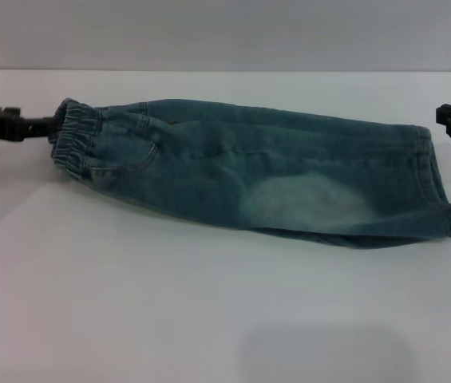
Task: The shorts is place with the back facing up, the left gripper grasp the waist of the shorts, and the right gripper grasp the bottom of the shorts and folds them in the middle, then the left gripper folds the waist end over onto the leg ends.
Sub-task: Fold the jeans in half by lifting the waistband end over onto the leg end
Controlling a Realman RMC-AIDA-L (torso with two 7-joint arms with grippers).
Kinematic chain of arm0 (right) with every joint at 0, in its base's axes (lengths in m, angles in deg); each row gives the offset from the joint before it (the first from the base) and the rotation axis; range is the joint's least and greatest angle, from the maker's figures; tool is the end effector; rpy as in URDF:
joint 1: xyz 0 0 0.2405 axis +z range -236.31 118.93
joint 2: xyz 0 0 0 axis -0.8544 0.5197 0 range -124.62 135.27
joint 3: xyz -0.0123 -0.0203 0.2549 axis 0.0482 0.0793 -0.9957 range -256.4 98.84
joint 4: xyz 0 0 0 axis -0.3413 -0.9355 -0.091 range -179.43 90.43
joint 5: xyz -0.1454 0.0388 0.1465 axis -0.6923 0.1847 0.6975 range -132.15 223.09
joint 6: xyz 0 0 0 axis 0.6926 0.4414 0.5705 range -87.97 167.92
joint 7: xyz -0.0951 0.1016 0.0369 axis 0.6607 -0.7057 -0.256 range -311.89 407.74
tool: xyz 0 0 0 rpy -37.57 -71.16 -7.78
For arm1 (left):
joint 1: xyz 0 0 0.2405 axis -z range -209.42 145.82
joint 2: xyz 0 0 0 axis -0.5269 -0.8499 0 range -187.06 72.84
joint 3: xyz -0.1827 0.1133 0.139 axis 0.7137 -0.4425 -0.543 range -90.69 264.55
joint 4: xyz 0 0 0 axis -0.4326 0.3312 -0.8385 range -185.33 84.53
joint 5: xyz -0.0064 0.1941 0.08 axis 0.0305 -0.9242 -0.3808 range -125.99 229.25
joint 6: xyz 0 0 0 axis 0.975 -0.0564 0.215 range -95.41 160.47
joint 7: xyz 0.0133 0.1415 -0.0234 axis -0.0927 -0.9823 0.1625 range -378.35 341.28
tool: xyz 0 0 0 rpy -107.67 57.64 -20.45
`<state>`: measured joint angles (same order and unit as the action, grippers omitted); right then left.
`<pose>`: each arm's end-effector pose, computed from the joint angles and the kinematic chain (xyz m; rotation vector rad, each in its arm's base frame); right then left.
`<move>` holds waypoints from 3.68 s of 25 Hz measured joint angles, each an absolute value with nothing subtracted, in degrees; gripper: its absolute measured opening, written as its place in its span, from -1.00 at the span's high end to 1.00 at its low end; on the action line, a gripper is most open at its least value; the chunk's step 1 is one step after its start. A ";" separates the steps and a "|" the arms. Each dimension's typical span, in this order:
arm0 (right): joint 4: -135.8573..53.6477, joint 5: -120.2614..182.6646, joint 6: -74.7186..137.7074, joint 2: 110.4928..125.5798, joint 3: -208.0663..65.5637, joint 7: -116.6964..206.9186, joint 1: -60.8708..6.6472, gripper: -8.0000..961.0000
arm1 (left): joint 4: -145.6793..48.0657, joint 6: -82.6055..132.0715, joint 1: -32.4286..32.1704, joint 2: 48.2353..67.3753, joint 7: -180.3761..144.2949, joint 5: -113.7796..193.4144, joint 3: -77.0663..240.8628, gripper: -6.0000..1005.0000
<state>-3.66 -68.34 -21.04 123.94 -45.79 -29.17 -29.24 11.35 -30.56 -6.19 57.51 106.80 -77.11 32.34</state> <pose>0.3212 0.3826 0.0519 -2.1823 0.6765 0.3886 -0.2915 0.3888 0.0835 -2.1683 -1.0502 -0.1775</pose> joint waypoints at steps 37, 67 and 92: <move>-3.99 -68.35 -19.96 123.97 -45.12 -28.71 -28.59 0.98 | 5.56 -34.99 0.06 58.61 107.88 -91.09 34.84 -0.42; -4.14 -68.35 -19.07 124.06 -45.78 -28.63 -30.31 0.98 | -1.93 -24.80 8.77 60.62 111.29 -94.85 34.02 -0.37; -4.29 -67.84 -19.22 124.06 -45.20 -27.74 -29.25 0.98 | 3.91 -26.55 4.89 60.71 116.79 -101.11 34.56 -0.32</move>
